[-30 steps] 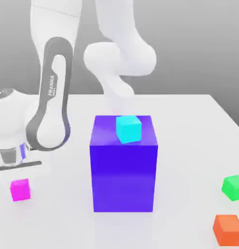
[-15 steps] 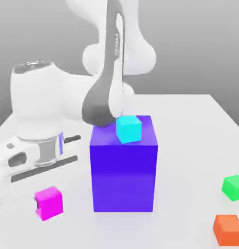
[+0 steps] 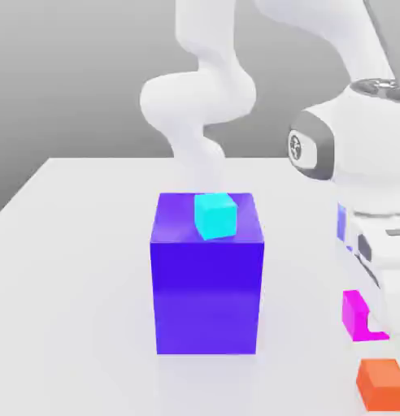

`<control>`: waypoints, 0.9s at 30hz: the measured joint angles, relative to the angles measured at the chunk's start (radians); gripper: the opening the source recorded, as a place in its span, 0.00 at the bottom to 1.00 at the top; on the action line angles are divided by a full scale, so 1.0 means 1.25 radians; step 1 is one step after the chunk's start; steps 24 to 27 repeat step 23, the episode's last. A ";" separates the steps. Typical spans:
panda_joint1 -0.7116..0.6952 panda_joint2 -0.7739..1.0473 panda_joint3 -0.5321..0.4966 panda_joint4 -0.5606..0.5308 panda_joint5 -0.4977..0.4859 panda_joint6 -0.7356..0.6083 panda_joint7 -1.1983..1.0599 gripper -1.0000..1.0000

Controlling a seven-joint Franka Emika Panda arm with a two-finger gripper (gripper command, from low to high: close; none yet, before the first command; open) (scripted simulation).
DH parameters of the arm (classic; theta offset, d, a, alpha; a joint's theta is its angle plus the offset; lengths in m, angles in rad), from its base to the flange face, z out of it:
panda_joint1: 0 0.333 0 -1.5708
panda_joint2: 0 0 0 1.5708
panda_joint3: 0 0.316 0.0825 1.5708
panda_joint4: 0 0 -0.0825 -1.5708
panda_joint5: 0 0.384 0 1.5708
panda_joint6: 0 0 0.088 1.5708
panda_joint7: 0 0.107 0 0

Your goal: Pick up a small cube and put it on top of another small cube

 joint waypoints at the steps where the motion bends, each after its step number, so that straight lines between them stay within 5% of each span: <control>1: 0.024 -0.003 0.017 0.001 -0.008 -0.005 -0.001 0.00; 6: 0.126 -0.010 0.072 -0.046 -0.068 -0.034 0.013 0.00; 11: 0.139 0.108 0.053 -0.055 -0.110 0.072 0.040 0.00; 12: 0.141 0.122 0.050 -0.055 -0.114 0.086 0.043 1.00; 27: 0.137 0.023 0.060 -0.061 -0.087 -0.006 0.023 1.00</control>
